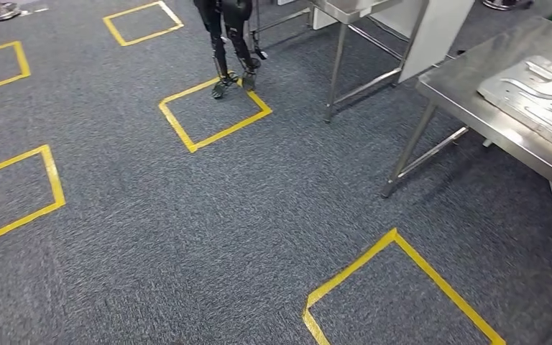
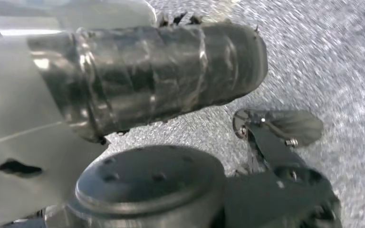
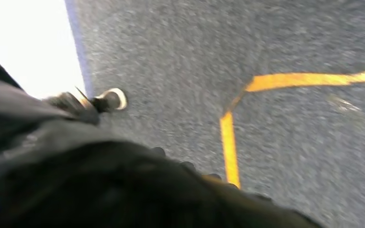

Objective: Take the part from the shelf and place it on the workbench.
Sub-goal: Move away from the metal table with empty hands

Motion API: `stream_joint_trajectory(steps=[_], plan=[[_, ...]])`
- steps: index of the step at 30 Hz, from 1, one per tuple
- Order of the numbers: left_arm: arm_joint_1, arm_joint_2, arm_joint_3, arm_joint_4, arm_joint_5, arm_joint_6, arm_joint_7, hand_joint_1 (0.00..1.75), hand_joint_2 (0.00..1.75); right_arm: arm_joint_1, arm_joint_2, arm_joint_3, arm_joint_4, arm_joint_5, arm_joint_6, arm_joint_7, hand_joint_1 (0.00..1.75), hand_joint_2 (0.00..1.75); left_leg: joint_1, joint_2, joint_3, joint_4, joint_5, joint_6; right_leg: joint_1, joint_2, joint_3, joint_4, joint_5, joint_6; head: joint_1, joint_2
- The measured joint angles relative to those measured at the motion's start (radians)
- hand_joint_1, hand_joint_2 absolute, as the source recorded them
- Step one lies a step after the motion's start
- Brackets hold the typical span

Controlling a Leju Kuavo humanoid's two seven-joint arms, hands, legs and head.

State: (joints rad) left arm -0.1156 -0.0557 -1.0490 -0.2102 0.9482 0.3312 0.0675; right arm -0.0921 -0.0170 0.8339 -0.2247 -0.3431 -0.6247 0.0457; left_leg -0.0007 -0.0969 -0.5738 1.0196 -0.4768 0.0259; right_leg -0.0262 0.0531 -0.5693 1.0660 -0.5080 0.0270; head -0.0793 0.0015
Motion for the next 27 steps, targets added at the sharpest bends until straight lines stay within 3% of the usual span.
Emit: stream_joint_trajectory(steps=[2, 3, 4, 6, 8, 10, 11, 12, 14, 16, 17, 19, 21, 23, 24, 25, 26, 27], plan=[[0.000, 0.000, -0.002, 0.000, 0.003, 0.003, 0.004, 0.00, 0.00, 0.000, 0.000, -0.003, 0.000, -0.006, 0.000, -0.008, 0.00, 0.00, 0.000, -0.022, -0.011, 0.009, -0.001, -0.010, 0.001, 0.007, 0.009, -0.019, -0.005, -0.010, 0.002, 0.000], [0.002, 0.002, -0.003, 0.000, 0.003, 0.006, 0.003, 0.00, 0.00, 0.000, 0.002, -0.004, 0.000, -0.005, 0.000, -0.012, 0.00, 0.00, 0.002, -0.033, -0.015, 0.007, 0.001, -0.014, 0.001, -0.005, 0.010, -0.018, -0.004, -0.018, 0.002, 0.000], [0.004, 0.003, -0.005, 0.000, 0.001, 0.009, 0.001, 0.00, 0.00, -0.001, 0.004, -0.005, -0.001, -0.003, 0.001, -0.016, 0.00, 0.00, 0.002, -0.028, -0.019, 0.013, -0.003, -0.018, 0.000, -0.016, 0.013, -0.021, -0.003, -0.024, 0.001, 0.000], [0.006, 0.006, -0.010, 0.000, -0.004, 0.021, -0.008, 0.00, 0.00, -0.002, 0.006, -0.006, -0.001, -0.012, 0.005, -0.031, 0.00, 0.00, 0.002, 0.012, -0.047, 0.066, -0.033, -0.028, -0.002, -0.039, 0.017, -0.026, -0.001, -0.036, -0.008, 0.000], [0.003, 0.006, -0.016, 0.000, -0.006, 0.038, -0.022, 0.00, 0.00, 0.001, 0.005, -0.013, -0.002, -0.048, 0.013, -0.057, 0.00, 0.00, 0.005, 0.064, -0.106, 0.185, -0.088, -0.038, 0.001, -0.064, 0.018, -0.027, -0.002, -0.042, -0.016, 0.000], [0.002, 0.006, -0.018, 0.000, 0.000, 0.051, -0.037, 0.00, 0.00, 0.003, 0.006, -0.025, -0.001, -0.082, 0.021, -0.078, 0.00, 0.00, 0.008, 0.084, -0.154, 0.273, -0.112, -0.042, 0.005, -0.091, 0.019, -0.027, -0.005, -0.045, -0.016, 0.000], [0.002, 0.007, -0.018, 0.000, 0.005, 0.054, -0.044, 0.00, 0.00, 0.003, 0.006, -0.029, -0.001, -0.089, 0.022, -0.081, 0.00, 0.00, 0.009, 0.089, -0.151, 0.267, -0.097, -0.041, 0.006, -0.103, 0.021, -0.027, -0.007, -0.045, -0.016, 0.000], [0.002, 0.007, -0.018, 0.000, 0.009, 0.056, -0.049, 0.00, 0.00, 0.003, 0.006, -0.032, -0.001, -0.092, 0.023, -0.083, 0.00, 0.00, 0.008, 0.096, -0.129, 0.222, -0.066, -0.037, 0.007, -0.114, 0.024, -0.027, -0.010, -0.044, -0.016, 0.000], [0.001, 0.009, -0.018, 0.000, 0.014, 0.058, -0.055, 0.00, 0.00, 0.002, 0.008, -0.038, -0.001, -0.092, 0.023, -0.084, 0.00, 0.00, -0.001, 0.138, -0.060, 0.087, -0.009, -0.021, 0.010, -0.134, 0.032, -0.027, -0.016, -0.040, -0.016, 0.000], [-0.003, 0.012, -0.018, 0.000, 0.014, 0.058, -0.056, 0.00, 0.00, 0.002, 0.010, -0.042, -0.001, -0.092, 0.023, -0.085, 0.00, 0.00, -0.015, 0.174, -0.024, 0.014, 0.007, -0.008, 0.012, -0.153, 0.037, -0.029, -0.021, -0.032, -0.016, 0.000], [-0.004, 0.012, -0.018, 0.000, 0.014, 0.059, -0.056, 0.00, 0.00, 0.002, 0.010, -0.043, -0.001, -0.092, 0.023, -0.085, 0.00, 0.00, -0.019, 0.173, -0.024, 0.010, 0.004, -0.004, 0.013, -0.163, 0.040, -0.032, -0.022, -0.027, -0.016, 0.000], [-0.003, 0.013, -0.018, 0.000, 0.014, 0.059, -0.055, 0.00, 0.00, 0.001, 0.011, -0.044, -0.002, -0.092, 0.023, -0.085, 0.00, 0.00, -0.015, 0.147, -0.019, -0.002, 0.010, 0.001, 0.012, -0.176, 0.051, -0.038, -0.027, -0.016, -0.017, 0.000], [0.000, 0.014, -0.018, 0.000, 0.013, 0.061, -0.050, 0.00, 0.00, 0.001, 0.012, -0.047, -0.002, -0.092, 0.024, -0.088, 0.00, 0.00, -0.007, 0.123, -0.004, -0.021, 0.018, 0.009, 0.011, -0.138, 0.044, -0.007, -0.055, -0.008, -0.012, 0.000], [-0.003, 0.014, -0.018, 0.000, 0.012, 0.064, -0.027, 0.00, 0.00, 0.002, 0.012, -0.049, -0.002, -0.091, 0.027, -0.092, 0.00, 0.00, -0.004, 0.100, 0.002, -0.027, 0.022, 0.015, 0.009, -0.080, -0.008, 0.100, -0.108, -0.007, -0.005, 0.000], [-0.004, 0.014, -0.018, 0.000, 0.012, 0.066, -0.008, 0.00, 0.00, 0.002, 0.012, -0.049, -0.002, -0.091, 0.030, -0.095, 0.00, 0.00, -0.005, 0.087, 0.002, -0.025, 0.021, 0.017, 0.008, -0.066, -0.041, 0.162, -0.129, -0.007, -0.004, 0.000], [-0.005, 0.013, -0.018, 0.000, 0.012, 0.067, 0.015, 0.00, 0.00, 0.003, 0.013, -0.050, -0.002, -0.090, 0.035, -0.097, 0.00, 0.00, -0.006, 0.071, 0.001, -0.022, 0.020, 0.018, 0.008, -0.061, -0.068, 0.204, -0.135, -0.007, -0.003, 0.000], [-0.004, 0.013, -0.018, 0.000, 0.013, 0.067, 0.039, 0.00, 0.00, 0.004, 0.014, -0.050, -0.002, -0.088, 0.041, -0.098, 0.00, 0.00, -0.006, 0.056, 0.001, -0.019, 0.018, 0.019, 0.008, -0.058, -0.079, 0.212, -0.121, -0.007, -0.003, 0.000], [-0.003, 0.012, -0.018, 0.000, 0.013, 0.067, 0.059, 0.00, 0.00, 0.005, 0.015, -0.050, -0.002, -0.084, 0.049, -0.099, 0.00, 0.00, -0.006, 0.040, 0.001, -0.015, 0.015, 0.018, 0.008, -0.055, -0.072, 0.181, -0.089, -0.008, -0.003, 0.000]])
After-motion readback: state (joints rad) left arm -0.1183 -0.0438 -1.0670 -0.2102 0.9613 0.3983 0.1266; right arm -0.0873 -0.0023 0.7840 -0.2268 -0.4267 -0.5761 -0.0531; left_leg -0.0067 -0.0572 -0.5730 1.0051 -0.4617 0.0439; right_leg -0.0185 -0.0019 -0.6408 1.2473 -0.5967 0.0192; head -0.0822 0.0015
